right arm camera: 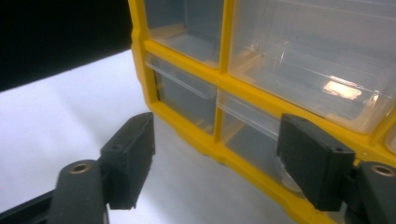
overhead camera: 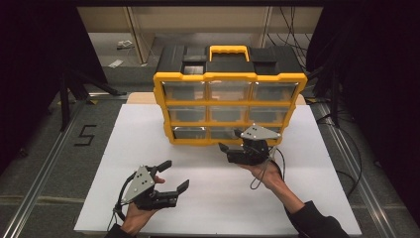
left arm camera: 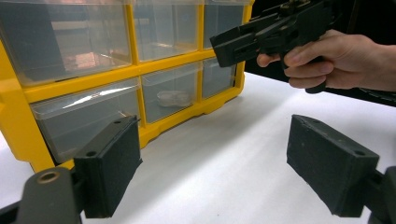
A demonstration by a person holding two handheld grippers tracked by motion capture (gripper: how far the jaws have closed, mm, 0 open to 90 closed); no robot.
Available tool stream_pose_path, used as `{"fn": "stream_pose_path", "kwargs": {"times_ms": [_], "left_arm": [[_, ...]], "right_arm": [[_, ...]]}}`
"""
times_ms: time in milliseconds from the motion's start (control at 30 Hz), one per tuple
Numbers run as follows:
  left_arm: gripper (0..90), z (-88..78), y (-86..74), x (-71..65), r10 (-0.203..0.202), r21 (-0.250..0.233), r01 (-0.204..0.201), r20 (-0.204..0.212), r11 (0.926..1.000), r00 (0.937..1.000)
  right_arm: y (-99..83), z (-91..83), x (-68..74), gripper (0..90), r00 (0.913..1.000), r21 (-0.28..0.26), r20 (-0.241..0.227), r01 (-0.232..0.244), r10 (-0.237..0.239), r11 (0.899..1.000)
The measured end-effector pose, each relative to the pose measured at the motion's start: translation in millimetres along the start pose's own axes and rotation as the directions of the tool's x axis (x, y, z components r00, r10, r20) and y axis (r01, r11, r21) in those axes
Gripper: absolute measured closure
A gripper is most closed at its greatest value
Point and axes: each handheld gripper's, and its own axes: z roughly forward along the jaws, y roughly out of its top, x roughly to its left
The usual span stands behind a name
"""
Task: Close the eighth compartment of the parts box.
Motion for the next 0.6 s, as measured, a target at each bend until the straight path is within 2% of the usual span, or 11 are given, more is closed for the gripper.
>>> {"fn": "stream_pose_path", "kwargs": {"times_ms": [167, 600], "left_arm": [[17.2, -0.1, 0.0, 0.2, 0.001, 0.002, -0.001, 0.001, 1.0, 1.0], [17.2, -0.2, -0.1, 0.3, -0.002, 0.001, 0.002, 0.001, 1.0, 1.0]], "right_arm": [[1.9, -5.3, 2.7, 23.1, 0.9999, -0.016, -0.007, -0.01, 0.01, 1.0], [-0.3, -13.9, 12.6, 22.3, 0.9994, -0.043, -0.034, -0.01, 0.009, 0.999]]}}
